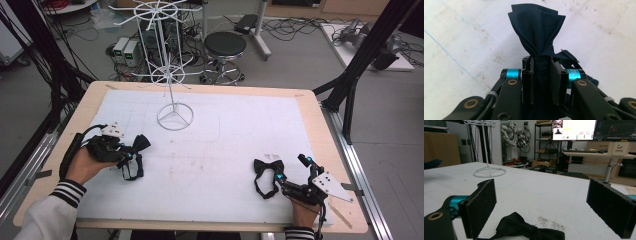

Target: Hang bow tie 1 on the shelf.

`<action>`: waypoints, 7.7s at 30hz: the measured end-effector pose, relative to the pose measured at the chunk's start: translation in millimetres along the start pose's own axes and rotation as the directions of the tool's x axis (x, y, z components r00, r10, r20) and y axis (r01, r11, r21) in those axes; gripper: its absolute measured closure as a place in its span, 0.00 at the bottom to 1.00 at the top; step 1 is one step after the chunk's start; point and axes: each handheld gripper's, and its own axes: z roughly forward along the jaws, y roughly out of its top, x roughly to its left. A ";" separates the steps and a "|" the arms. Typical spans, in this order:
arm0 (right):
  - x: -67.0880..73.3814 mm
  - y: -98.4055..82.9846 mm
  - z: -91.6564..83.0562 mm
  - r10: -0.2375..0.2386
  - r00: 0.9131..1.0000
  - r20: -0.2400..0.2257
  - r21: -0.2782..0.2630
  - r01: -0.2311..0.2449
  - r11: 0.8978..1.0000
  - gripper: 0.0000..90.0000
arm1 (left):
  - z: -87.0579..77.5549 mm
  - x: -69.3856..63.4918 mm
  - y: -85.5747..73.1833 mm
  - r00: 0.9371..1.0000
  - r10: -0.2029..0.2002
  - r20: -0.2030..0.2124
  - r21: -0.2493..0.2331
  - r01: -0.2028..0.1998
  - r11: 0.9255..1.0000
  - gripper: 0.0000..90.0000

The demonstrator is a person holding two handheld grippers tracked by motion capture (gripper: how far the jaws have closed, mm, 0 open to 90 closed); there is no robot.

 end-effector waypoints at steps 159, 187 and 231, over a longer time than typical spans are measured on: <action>-0.8 0.0 0.5 -0.003 1.000 -0.001 -0.002 0.003 1.000 0.09 | -4.4 -12.8 117.8 0.947 -0.115 -0.299 -0.435 -0.028 0.900 0.83; -0.4 0.2 0.5 0.004 1.000 0.004 0.007 -0.004 1.000 0.09 | -0.6 0.9 94.8 0.939 -0.153 -0.308 -0.405 0.017 0.914 0.28; -0.4 0.1 0.9 -0.006 1.000 0.004 -0.001 0.006 1.000 0.09 | -2.4 -29.5 -30.7 1.000 -0.018 0.002 -0.720 0.014 0.693 0.13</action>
